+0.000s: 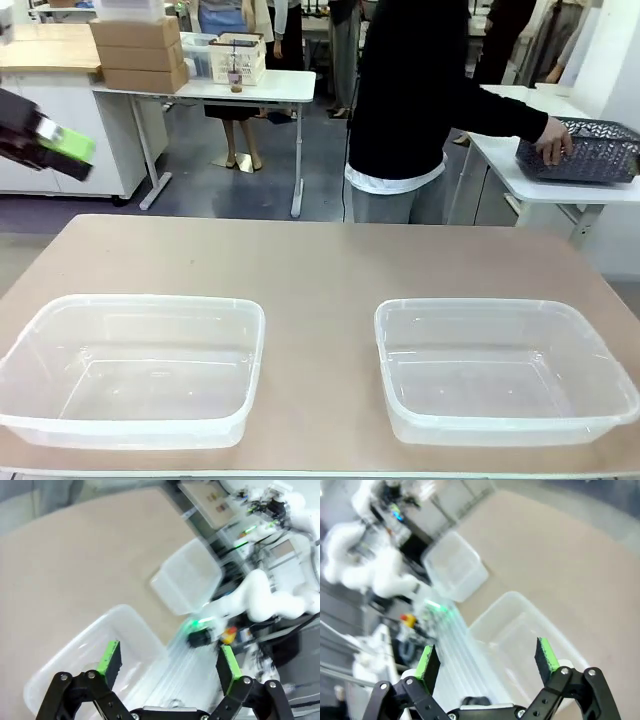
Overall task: Sort the waste into each basket.
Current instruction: Pick up the Organizing box on the left side of the table and lift it.
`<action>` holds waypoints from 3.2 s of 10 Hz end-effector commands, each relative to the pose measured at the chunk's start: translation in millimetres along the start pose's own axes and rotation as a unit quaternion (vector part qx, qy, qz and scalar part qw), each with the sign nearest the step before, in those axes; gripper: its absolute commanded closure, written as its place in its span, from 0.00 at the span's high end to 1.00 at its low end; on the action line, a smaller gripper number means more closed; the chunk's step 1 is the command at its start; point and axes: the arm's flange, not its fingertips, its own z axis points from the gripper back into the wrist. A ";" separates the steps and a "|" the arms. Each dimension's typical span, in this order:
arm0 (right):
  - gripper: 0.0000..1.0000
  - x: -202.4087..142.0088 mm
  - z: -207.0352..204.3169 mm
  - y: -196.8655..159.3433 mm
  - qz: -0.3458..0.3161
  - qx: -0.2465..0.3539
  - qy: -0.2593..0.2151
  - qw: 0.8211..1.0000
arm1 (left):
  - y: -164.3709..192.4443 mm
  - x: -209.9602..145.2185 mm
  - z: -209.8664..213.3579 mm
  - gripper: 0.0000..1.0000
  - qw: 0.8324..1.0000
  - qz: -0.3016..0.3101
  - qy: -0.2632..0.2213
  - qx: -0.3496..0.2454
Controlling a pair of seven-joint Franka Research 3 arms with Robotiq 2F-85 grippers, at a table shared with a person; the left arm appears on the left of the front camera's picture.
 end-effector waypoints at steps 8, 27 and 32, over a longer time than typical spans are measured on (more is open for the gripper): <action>1.00 -18.7 18.1 -36.2 -0.152 0.044 -0.058 0.986 | 24.8 -11.2 36.9 1.00 0.991 0.087 -0.083 -0.051; 1.00 -10.6 -262.5 150.4 -0.025 -0.048 0.199 0.978 | -23.7 -55.8 111.9 1.00 0.920 0.047 0.175 0.348; 1.00 3.0 -323.2 150.0 0.001 -0.081 0.160 0.984 | -6.9 -59.4 78.0 1.00 0.926 0.041 0.136 0.350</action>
